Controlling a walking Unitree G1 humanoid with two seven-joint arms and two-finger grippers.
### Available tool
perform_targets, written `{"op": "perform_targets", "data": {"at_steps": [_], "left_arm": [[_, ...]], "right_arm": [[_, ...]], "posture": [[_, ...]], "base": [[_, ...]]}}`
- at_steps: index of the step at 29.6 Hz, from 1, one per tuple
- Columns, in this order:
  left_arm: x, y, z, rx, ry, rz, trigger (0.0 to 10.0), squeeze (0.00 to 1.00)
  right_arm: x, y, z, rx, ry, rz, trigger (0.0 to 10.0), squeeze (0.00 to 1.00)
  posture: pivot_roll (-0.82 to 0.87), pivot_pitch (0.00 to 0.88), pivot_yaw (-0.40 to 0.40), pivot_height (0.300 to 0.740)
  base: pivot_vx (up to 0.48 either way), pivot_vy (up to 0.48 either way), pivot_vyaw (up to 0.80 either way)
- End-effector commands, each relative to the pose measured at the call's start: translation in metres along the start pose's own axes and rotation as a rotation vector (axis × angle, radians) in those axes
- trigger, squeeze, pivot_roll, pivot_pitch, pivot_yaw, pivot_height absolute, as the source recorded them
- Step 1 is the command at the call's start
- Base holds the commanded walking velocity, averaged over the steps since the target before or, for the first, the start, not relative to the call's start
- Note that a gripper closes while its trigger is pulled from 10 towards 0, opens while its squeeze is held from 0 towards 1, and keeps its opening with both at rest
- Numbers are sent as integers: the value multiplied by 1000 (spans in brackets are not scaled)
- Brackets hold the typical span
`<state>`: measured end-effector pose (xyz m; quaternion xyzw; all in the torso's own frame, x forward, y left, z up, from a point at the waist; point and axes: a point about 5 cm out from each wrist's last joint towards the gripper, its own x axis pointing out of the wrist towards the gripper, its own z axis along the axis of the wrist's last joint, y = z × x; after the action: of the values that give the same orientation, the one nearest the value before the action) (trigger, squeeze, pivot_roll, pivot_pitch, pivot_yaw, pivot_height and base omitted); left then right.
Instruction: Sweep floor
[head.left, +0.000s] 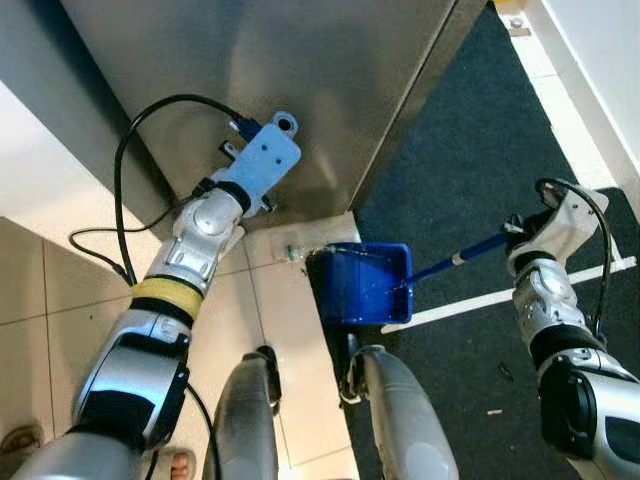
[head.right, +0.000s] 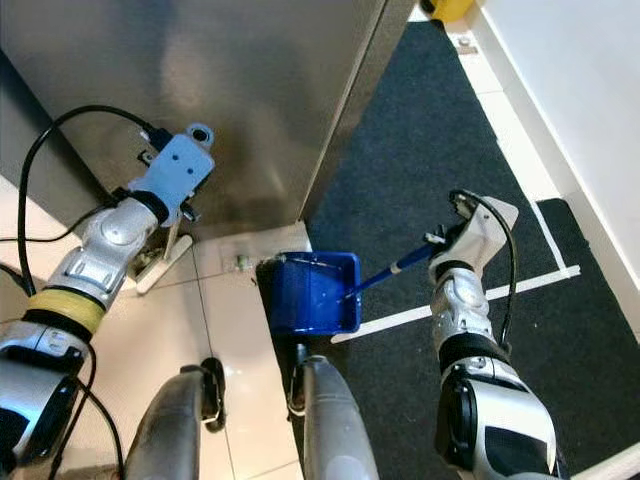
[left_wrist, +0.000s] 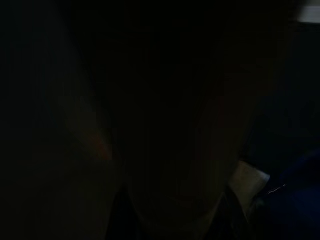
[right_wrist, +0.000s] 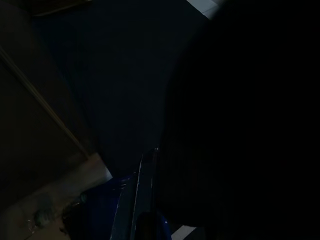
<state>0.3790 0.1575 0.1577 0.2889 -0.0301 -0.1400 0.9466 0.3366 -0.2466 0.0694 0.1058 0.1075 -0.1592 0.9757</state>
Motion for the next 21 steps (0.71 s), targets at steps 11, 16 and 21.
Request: {"op": "perform_targets", "data": {"at_steps": [11, 16, 21], "left_arm": [[25, -52, 21, -299, 9, -54, 10000, 0], [36, -63, 45, -299, -31, -76, 10000, 0], [39, -54, 48, -295, -27, -34, 10000, 0]], "right_arm": [[-8, -22, -22, -64, 101, -57, 10000, 0], [-9, -17, -26, -82, 104, -66, 10000, 0], [-10, -20, -25, -85, 87, -131, 10000, 0]], "posture": [[0, 319, -159, 740], [-5, 310, -139, 740], [1, 311, -127, 740]], "base": [[0, 0, 0], [0, 0, 0], [0, 0, 0]]}}
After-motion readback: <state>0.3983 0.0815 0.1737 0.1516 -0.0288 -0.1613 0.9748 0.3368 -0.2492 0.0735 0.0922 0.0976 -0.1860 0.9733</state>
